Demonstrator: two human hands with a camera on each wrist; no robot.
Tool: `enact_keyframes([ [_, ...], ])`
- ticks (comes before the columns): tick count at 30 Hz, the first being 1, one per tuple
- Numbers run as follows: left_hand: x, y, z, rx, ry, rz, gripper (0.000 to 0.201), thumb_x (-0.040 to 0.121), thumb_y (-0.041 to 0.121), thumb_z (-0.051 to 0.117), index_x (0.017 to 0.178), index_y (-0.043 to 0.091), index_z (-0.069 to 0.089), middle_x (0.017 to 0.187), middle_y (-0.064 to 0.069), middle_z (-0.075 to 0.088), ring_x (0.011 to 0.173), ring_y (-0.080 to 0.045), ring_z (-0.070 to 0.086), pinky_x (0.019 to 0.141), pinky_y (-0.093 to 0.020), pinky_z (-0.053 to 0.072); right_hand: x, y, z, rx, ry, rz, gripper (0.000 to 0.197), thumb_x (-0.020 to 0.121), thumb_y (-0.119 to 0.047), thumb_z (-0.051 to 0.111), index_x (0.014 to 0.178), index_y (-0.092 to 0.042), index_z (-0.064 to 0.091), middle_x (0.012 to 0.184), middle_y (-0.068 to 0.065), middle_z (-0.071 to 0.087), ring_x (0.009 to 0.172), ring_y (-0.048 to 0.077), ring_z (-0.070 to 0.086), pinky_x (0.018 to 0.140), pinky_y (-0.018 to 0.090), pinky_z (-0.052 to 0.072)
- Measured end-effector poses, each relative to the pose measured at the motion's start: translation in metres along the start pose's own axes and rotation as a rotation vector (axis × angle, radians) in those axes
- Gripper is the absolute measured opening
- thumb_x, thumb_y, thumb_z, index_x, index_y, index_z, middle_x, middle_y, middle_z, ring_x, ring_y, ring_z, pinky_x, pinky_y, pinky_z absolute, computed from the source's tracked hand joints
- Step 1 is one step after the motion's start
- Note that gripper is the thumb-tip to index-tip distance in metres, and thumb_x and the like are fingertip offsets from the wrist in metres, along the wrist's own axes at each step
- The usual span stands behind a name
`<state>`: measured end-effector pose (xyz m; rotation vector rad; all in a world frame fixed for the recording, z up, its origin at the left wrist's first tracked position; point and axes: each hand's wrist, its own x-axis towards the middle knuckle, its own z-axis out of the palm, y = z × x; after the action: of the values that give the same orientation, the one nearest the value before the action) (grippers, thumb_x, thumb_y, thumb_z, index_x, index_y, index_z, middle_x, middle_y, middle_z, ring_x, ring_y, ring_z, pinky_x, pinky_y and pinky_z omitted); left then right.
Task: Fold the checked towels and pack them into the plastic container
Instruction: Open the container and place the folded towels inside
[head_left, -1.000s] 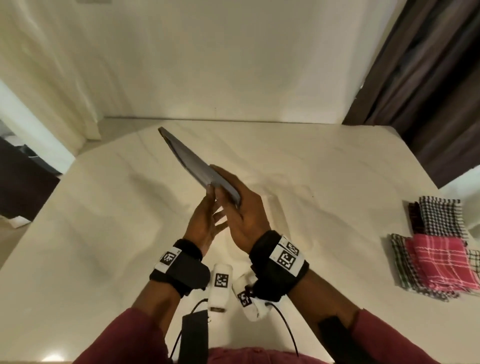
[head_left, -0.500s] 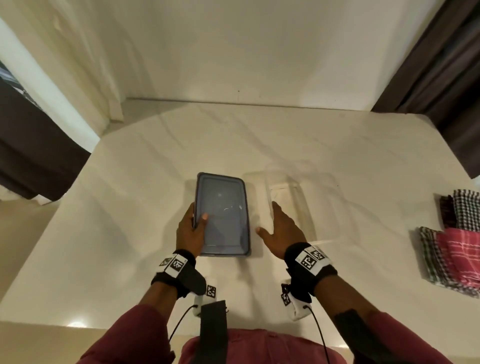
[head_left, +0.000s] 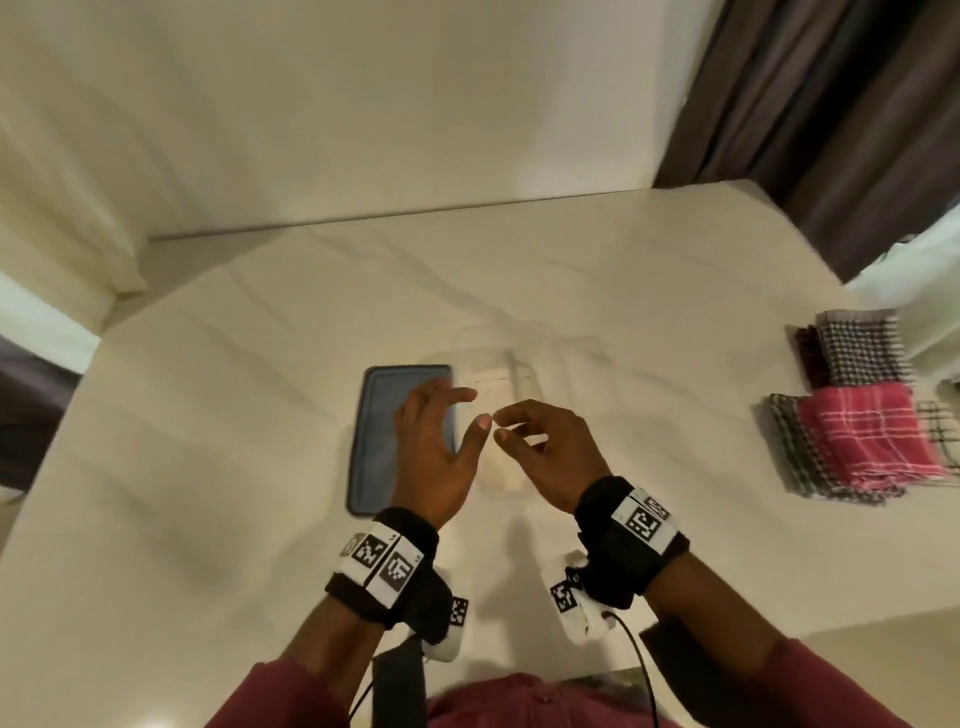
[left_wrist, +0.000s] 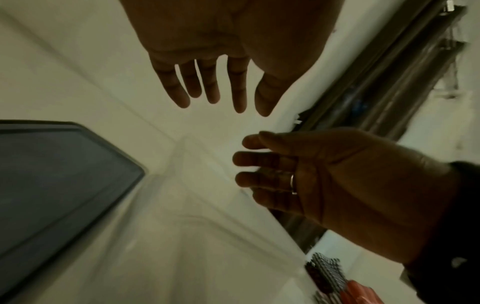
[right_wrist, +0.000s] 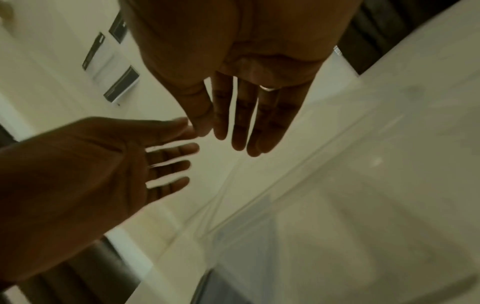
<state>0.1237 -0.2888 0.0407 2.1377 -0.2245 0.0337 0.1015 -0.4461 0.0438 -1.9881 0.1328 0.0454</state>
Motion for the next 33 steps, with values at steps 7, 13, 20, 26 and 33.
enact_keyframes([
  [7, 0.029, 0.111, 0.111, -0.112, -0.326, 0.27, 0.015, 0.089, 0.029, 0.061, 0.104, 0.028, 0.061, 0.111, 0.016, 0.054, 0.103, -0.005, 0.053, 0.079, -0.02, 0.044, -0.014, 0.085, -0.174, 0.003, 0.425, 0.111, 0.005, 0.087, -0.014, 0.066, 0.086, -0.018, 0.069, 0.085, -0.005, 0.07, 0.079, 0.01, 0.065, 0.062, 0.01, 0.047],
  [13, 0.037, 0.152, 0.256, 0.126, -0.707, 0.293, 0.054, 0.088, 0.044, 0.059, 0.135, 0.023, 0.042, 0.154, 0.003, 0.022, 0.138, -0.011, 0.024, 0.106, -0.026, 0.03, -0.039, 0.161, -0.304, -0.032, 0.745, 0.232, 0.015, 0.093, -0.024, 0.06, 0.087, -0.013, 0.068, 0.076, -0.001, 0.067, 0.07, 0.013, 0.062, 0.063, 0.022, 0.048],
  [20, 0.045, 0.176, 0.375, 0.08, -0.731, -0.241, 0.078, 0.067, 0.066, 0.063, 0.124, 0.014, 0.049, 0.122, -0.012, 0.058, 0.112, -0.031, 0.056, 0.095, -0.044, 0.046, -0.048, 0.254, -0.402, -0.165, 0.868, 0.565, 0.04, 0.079, -0.035, 0.075, 0.108, -0.011, 0.061, 0.108, 0.008, 0.062, 0.099, 0.023, 0.058, 0.085, 0.036, 0.048],
  [26, 0.051, 0.168, 0.412, -0.181, -0.602, -0.56, 0.083, 0.046, 0.055, 0.088, 0.111, 0.012, 0.059, 0.104, -0.006, 0.07, 0.088, -0.021, 0.07, 0.081, -0.042, 0.057, -0.03, 0.294, -0.408, -0.268, 0.532, 0.818, 0.089, 0.066, -0.05, 0.081, 0.136, -0.013, 0.04, 0.131, 0.011, 0.048, 0.12, 0.031, 0.048, 0.098, 0.042, 0.044],
  [33, 0.053, 0.19, 0.4, -0.396, -0.665, -0.624, 0.033, 0.068, 0.011, 0.082, 0.098, 0.016, 0.068, 0.095, -0.007, 0.074, 0.081, -0.021, 0.071, 0.081, -0.039, 0.056, -0.031, 0.276, -0.392, 0.108, 0.549, 0.647, 0.022, 0.074, -0.022, 0.077, 0.091, -0.01, 0.07, 0.081, 0.007, 0.073, 0.068, 0.02, 0.069, 0.067, 0.036, 0.059],
])
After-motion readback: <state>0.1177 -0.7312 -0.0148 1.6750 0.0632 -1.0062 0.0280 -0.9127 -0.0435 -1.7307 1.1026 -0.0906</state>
